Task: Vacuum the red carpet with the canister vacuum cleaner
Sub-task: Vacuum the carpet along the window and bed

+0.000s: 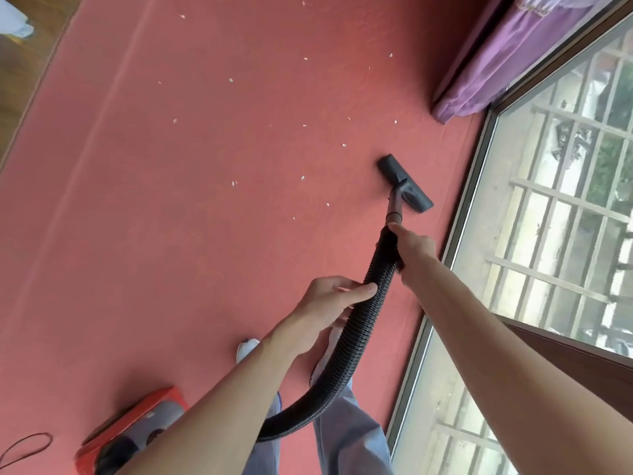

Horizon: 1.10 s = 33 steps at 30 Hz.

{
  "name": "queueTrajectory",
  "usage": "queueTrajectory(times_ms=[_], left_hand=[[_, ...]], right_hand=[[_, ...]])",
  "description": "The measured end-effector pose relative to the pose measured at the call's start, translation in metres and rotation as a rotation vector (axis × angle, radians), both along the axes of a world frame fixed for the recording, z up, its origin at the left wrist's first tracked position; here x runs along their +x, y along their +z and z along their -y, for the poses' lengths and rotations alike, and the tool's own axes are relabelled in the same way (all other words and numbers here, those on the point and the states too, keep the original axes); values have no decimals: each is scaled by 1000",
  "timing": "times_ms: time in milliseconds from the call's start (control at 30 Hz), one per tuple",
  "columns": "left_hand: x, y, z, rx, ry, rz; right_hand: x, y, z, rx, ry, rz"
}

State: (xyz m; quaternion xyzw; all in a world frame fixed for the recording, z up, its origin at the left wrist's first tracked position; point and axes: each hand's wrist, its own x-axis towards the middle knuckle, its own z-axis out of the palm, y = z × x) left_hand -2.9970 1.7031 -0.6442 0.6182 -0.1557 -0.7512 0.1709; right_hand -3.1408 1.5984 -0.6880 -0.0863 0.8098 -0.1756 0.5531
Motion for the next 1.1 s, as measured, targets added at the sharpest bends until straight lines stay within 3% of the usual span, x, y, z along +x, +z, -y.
queueTrajectory(times_ms=[233,600,833,1100], left_hand=[[36,28,-35,26,-178,-225],[66,50,-155,23,-32,-274],[71,49,-220,18,72,-173],[58,36,-203,-37,126,-10]], right_hand=[[30,26,-67,3,52,-16],[79,55,-170,-67,320,-179],[100,45,-222,-36,394,-248],[111,28,-190,-58,561,-331]])
